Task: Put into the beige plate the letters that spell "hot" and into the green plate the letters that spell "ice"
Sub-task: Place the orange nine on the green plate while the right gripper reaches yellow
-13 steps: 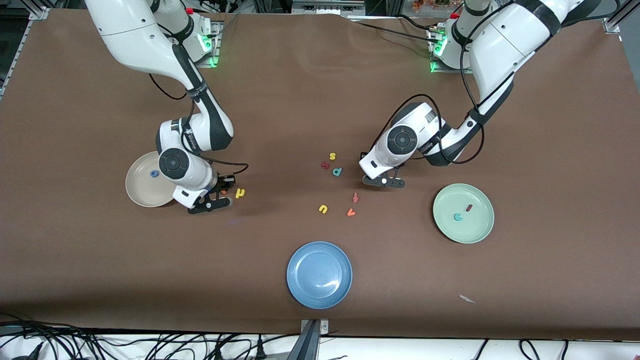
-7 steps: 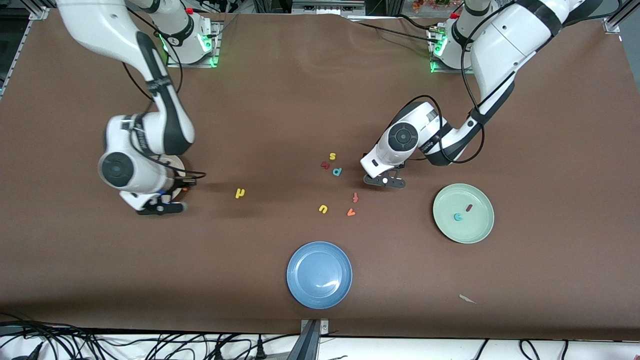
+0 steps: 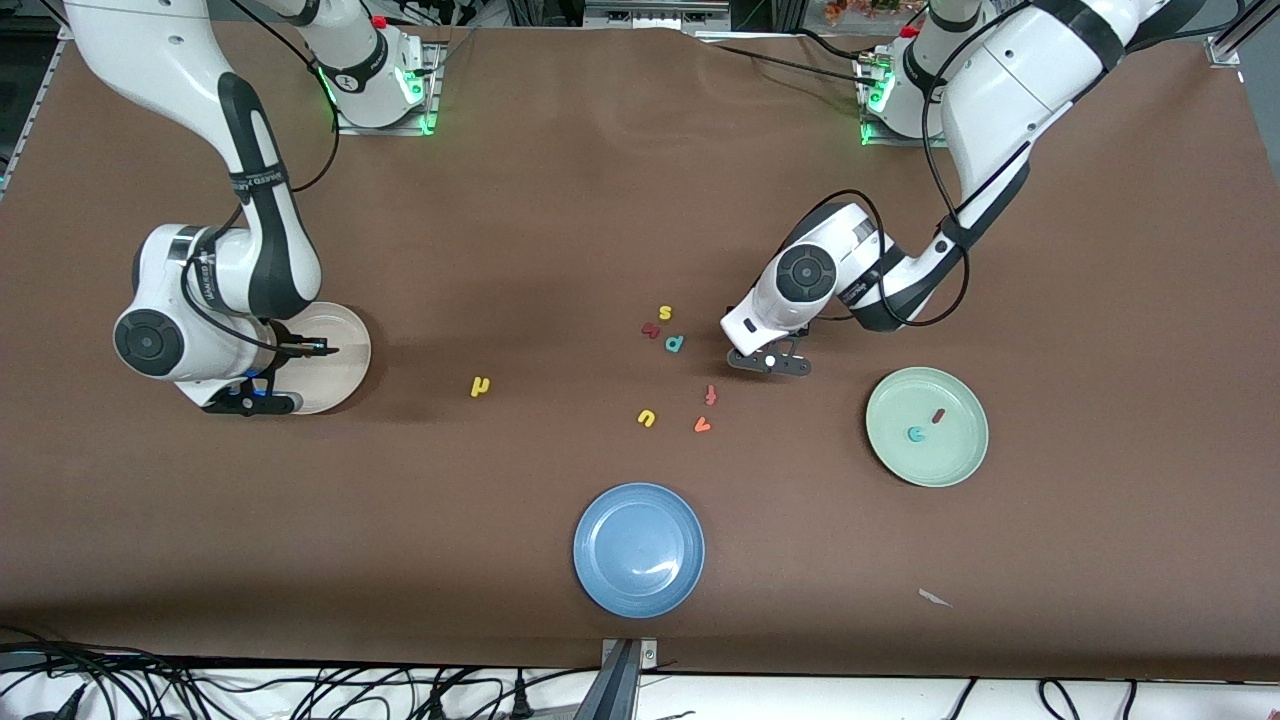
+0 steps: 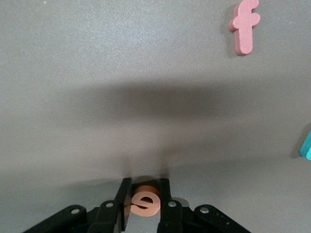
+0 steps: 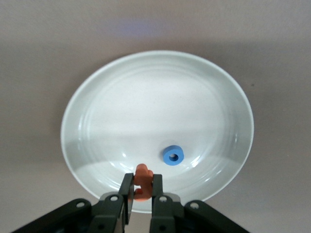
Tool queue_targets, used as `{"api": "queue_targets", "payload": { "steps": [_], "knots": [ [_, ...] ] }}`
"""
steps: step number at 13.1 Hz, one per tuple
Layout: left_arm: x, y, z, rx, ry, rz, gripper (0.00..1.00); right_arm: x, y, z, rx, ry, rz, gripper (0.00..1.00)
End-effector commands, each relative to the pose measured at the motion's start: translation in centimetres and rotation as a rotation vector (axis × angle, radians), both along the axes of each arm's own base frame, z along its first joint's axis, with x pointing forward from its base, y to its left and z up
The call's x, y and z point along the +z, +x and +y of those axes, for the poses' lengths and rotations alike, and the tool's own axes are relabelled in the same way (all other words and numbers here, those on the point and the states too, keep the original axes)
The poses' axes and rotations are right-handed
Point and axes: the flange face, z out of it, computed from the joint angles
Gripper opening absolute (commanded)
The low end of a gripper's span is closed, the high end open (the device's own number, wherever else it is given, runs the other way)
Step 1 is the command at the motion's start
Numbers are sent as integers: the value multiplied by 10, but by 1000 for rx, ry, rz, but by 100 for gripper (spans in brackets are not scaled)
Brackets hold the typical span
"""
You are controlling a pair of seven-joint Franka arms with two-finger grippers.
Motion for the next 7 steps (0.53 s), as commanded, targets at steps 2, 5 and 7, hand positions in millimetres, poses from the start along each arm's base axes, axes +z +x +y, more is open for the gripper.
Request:
{"api": "queue_targets", "payload": {
  "steps": [2, 5, 7],
  "knots": [
    [-3, -4, 0, -13, 10, -17, 19, -14, -4, 3, 6, 14, 14, 15],
    [-4, -4, -1, -14, 10, -17, 15, -12, -3, 4, 8, 15, 17, 77],
    [-2, -3, -1, -11, 8, -20, 12, 4, 1, 7, 1, 20, -2, 98]
  ]
}}
